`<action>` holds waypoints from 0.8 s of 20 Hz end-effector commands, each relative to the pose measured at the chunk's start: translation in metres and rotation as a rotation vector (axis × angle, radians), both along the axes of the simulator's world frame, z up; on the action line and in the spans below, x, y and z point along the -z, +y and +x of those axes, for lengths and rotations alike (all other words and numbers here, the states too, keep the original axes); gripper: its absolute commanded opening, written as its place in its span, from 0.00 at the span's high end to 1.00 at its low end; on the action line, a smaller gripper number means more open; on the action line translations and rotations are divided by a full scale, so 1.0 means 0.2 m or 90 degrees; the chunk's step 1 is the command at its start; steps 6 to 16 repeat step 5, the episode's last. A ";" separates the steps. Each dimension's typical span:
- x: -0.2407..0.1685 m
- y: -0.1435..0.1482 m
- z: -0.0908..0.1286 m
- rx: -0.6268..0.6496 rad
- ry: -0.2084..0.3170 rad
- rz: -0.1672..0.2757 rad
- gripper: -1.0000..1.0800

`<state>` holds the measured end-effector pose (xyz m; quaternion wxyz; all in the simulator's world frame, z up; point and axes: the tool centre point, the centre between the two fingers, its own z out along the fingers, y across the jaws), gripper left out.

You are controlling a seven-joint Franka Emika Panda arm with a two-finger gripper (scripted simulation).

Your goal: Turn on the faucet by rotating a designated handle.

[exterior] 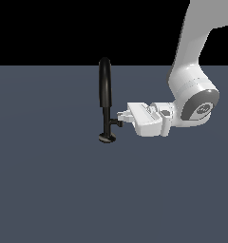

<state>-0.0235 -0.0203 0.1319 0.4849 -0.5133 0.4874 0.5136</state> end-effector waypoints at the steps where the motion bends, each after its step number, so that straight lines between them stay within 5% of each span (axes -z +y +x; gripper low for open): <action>1: 0.15 0.00 -0.07 0.002 0.019 0.000 1.00; 16: 0.24 -0.01 -0.11 0.002 0.023 0.000 1.00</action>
